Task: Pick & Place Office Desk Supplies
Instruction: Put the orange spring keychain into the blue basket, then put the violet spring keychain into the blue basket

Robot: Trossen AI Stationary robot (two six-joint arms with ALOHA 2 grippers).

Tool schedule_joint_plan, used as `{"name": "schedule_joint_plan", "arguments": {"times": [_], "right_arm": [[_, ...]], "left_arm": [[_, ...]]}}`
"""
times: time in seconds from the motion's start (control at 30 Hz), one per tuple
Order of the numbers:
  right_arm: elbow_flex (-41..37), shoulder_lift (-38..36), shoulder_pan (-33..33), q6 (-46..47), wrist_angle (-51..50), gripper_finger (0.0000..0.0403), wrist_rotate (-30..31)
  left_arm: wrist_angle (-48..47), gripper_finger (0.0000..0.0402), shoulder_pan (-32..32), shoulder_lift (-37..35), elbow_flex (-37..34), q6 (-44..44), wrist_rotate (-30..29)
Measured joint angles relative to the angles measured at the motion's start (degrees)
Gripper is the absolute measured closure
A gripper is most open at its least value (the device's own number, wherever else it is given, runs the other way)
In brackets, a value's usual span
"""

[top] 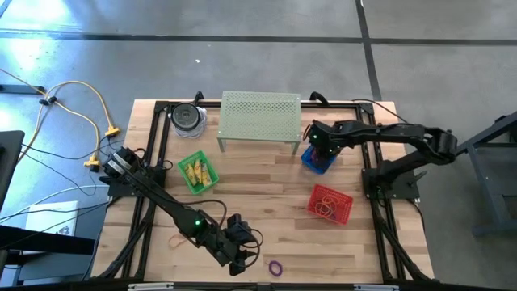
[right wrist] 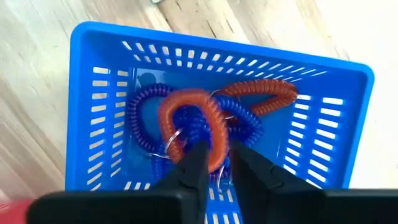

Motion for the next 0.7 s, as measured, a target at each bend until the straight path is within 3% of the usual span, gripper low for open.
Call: {"name": "schedule_joint_plan", "arguments": {"times": [0.13, 0.37, 0.7], "right_arm": [[0.0, -0.6, 0.0, 0.9, -0.5, 0.0303, 0.0], [1.1, -2.1, 0.1, 2.8, -2.8, 0.0228, 10.9], [4.0, -15.3, 5.5, 5.2, -2.3, 0.0207, 12.1]], "left_arm": [[0.0, 0.0201, 0.0, 0.0, 0.0, 0.0, 0.0], [-0.3, 0.0201, 0.0, 0.0, 0.0, 0.1, 0.0], [-8.3, 0.0201, -0.1, -0.2, 0.0, -6.5, 6.1]]}}
